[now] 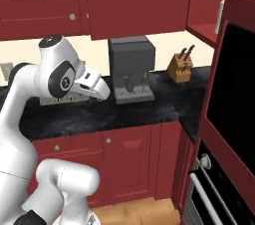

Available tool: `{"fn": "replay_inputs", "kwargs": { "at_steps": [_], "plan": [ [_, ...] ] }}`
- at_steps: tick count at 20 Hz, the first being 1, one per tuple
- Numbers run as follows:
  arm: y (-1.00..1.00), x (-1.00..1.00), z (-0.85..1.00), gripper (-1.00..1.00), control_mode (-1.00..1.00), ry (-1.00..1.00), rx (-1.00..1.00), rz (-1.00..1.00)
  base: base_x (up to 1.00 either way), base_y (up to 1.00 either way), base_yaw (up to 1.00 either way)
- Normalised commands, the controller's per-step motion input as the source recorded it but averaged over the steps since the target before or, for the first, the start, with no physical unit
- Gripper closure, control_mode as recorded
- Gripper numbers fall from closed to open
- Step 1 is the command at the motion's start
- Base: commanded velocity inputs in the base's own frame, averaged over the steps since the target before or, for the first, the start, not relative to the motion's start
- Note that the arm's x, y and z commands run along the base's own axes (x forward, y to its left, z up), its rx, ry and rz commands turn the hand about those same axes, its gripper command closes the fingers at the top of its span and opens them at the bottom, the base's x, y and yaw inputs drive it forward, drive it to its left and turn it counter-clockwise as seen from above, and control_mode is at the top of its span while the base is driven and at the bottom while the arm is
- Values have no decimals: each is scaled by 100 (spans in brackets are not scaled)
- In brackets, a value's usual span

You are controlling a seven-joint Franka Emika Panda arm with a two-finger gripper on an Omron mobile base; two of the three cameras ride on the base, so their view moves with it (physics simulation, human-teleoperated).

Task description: There is a bowl on the dining counter. Grab a lemon wedge from the fridge and place it in the bowl. Then get the liquor bottle and glass cup from the cabinet and place them next to the bowl.

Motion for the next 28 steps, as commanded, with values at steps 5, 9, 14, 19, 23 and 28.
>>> {"fn": "replay_inputs", "kwargs": {
  "at_steps": [5,9,14,19,23,28],
  "plan": [
    [0,0,0,-100,100,0,0,0,48,8,-63],
    [0,0,0,-100,100,0,0,0,36,8,-61],
    [0,0,0,-100,100,0,0,0,26,32,-56],
    [0,0,0,-100,100,0,0,0,47,34,-50],
    [0,0,0,-100,100,0,0,0,74,23,-44],
    [0,0,0,-100,100,0,0,0,72,0,-33]
  ]
}}
